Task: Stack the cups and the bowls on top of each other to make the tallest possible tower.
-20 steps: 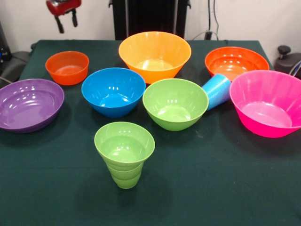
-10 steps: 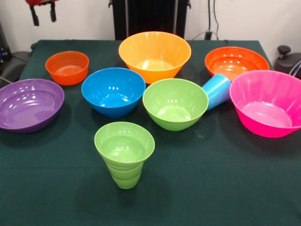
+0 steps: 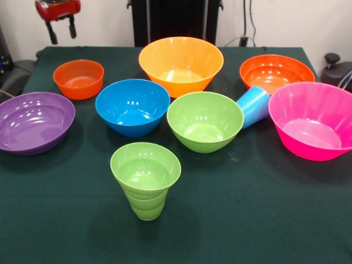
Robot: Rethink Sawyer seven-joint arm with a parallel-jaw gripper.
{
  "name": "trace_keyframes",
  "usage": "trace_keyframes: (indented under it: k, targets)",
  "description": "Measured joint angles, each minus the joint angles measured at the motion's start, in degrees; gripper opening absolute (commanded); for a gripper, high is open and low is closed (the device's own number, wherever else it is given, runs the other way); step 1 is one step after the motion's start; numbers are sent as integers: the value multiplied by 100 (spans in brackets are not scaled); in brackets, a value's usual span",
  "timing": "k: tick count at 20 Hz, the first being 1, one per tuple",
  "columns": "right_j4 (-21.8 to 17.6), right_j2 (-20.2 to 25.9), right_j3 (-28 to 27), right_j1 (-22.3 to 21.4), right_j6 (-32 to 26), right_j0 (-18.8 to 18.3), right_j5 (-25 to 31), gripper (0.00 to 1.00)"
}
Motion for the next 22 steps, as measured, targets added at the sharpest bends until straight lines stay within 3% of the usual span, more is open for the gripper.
trace_keyframes:
  k: [11,22]
  targets:
    - [87,17,-298,708,1,1047,-191,100]
    - [201,16,-299,801,1,1017,-194,100]
